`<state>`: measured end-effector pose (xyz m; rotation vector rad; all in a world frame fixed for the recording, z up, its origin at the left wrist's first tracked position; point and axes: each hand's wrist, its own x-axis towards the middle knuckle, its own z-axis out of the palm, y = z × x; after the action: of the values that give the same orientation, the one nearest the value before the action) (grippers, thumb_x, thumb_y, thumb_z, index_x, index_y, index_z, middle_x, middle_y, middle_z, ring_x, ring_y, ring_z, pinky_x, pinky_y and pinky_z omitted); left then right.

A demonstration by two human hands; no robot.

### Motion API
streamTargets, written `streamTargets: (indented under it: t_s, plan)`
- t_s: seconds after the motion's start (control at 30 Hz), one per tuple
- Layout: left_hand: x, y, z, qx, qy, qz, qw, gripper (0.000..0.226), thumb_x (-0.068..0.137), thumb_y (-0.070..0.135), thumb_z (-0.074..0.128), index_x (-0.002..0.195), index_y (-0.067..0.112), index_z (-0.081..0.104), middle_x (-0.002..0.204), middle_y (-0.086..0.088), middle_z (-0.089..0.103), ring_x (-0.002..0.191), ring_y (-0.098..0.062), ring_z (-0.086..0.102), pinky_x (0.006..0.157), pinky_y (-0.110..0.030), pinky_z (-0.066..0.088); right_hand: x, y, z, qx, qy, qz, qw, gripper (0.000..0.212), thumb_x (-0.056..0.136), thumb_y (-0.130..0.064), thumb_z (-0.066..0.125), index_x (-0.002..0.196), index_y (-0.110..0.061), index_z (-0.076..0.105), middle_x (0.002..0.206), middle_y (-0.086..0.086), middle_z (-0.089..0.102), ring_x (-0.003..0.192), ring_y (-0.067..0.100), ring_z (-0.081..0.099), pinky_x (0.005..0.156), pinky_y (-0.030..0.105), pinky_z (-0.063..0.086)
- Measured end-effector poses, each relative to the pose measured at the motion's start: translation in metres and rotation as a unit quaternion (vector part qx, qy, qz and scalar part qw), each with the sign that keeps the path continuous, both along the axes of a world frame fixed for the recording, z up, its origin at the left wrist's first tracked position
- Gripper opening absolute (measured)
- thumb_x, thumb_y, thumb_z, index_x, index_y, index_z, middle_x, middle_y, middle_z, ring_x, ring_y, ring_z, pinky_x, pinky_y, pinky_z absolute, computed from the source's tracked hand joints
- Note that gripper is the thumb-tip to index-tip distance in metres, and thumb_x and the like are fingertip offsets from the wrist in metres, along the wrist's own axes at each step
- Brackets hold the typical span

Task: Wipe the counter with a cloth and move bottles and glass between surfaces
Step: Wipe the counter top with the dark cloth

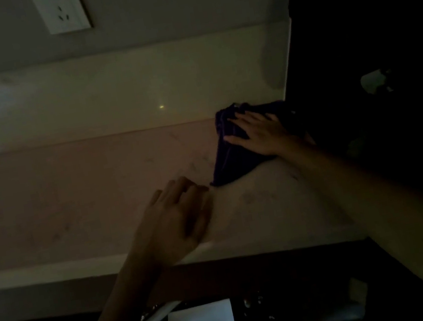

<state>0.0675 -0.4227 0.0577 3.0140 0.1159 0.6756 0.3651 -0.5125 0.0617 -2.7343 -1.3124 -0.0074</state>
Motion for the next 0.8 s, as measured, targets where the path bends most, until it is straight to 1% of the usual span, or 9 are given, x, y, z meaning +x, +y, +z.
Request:
streamTargets:
  t_s: [0.1,0.17,0.23,0.4,0.5,0.63,0.67,0.73,0.8]
  plan:
    - [-0.003,0.001,0.001,-0.018,-0.025,0.007,0.999,0.032,0.092,0.035,0.044,0.108,0.017,0.065,0.108,0.000,0.059,0.092,-0.022,0.056,0.073,-0.036,0.043,-0.032,-0.014,0.002,-0.006,0.012,-0.007,1.000,0.083,0.080,-0.083,0.014,0.150,-0.039,0.014,0.162,-0.012,0.007,0.149,0.013,0.004,0.117,0.052,0.004]
    - [-0.008,0.006,0.002,-0.070,-0.048,0.012,0.996,0.028,0.092,0.032,0.043,0.103,0.016,0.064,0.107,0.002,0.058,0.094,-0.023,0.057,0.075,-0.038,0.044,-0.069,-0.038,0.005,-0.005,0.006,0.004,1.000,0.081,0.082,-0.081,0.016,0.151,-0.039,0.013,0.162,-0.012,0.007,0.149,0.012,0.003,0.117,0.052,0.005]
    - [-0.018,0.015,0.003,-0.092,-0.041,0.014,0.995,0.031,0.094,0.036,0.041,0.106,0.017,0.063,0.110,0.003,0.056,0.096,-0.022,0.057,0.076,-0.038,0.043,-0.119,-0.069,0.004,-0.001,-0.005,0.038,0.999,0.078,0.084,-0.078,0.016,0.151,-0.039,0.013,0.161,-0.014,0.007,0.148,0.010,0.002,0.118,0.049,0.005]
    - [-0.060,0.053,0.001,0.020,0.025,0.035,0.999,0.040,0.099,0.048,0.034,0.118,0.023,0.059,0.115,0.002,0.055,0.101,-0.024,0.057,0.080,-0.037,0.041,-0.206,-0.109,0.003,0.027,-0.011,0.102,0.994,0.077,0.085,-0.078,0.013,0.151,-0.039,0.010,0.161,-0.017,0.001,0.148,0.006,-0.004,0.119,0.043,0.002]
    - [-0.070,0.075,0.002,0.042,0.062,0.046,0.996,0.048,0.098,0.052,0.030,0.124,0.022,0.058,0.119,0.001,0.054,0.099,-0.024,0.056,0.080,-0.036,0.040,-0.193,-0.092,0.007,0.021,0.001,0.103,0.994,0.076,0.084,-0.079,0.012,0.150,-0.042,0.012,0.160,-0.019,0.002,0.148,0.004,-0.001,0.119,0.041,0.005]
    - [-0.070,0.082,0.000,0.045,0.063,0.030,0.997,0.048,0.096,0.053,0.036,0.128,0.023,0.057,0.121,0.002,0.053,0.098,-0.020,0.054,0.080,-0.035,0.040,-0.124,-0.025,0.008,-0.007,-0.002,0.090,0.996,0.076,0.083,-0.078,0.015,0.149,-0.042,0.016,0.161,-0.015,0.009,0.148,0.007,0.006,0.118,0.041,0.011]
    - [-0.070,0.083,0.000,0.048,0.059,0.025,0.997,0.046,0.096,0.051,0.039,0.127,0.023,0.057,0.121,0.001,0.054,0.098,-0.020,0.053,0.080,-0.034,0.039,-0.105,-0.004,0.009,-0.013,-0.011,0.090,0.996,0.073,0.086,-0.074,0.018,0.150,-0.039,0.015,0.161,-0.013,0.010,0.148,0.009,0.008,0.118,0.041,0.012]
    - [-0.069,0.086,-0.001,0.048,0.052,0.020,0.997,0.044,0.096,0.050,0.041,0.128,0.023,0.057,0.123,0.001,0.054,0.098,-0.020,0.052,0.080,-0.034,0.038,-0.071,0.037,0.010,-0.036,-0.027,0.100,0.994,0.061,0.095,-0.048,0.030,0.152,-0.033,0.012,0.162,-0.009,0.008,0.149,0.013,0.008,0.117,0.040,0.013]
    - [-0.068,0.087,-0.002,0.041,0.046,0.008,0.998,0.045,0.096,0.049,0.041,0.128,0.022,0.058,0.124,-0.001,0.055,0.097,-0.020,0.052,0.079,-0.034,0.038,-0.048,0.067,0.013,-0.033,-0.025,0.101,0.994,0.056,0.100,-0.029,0.031,0.153,-0.028,0.011,0.162,-0.007,0.006,0.149,0.015,0.007,0.117,0.040,0.011]
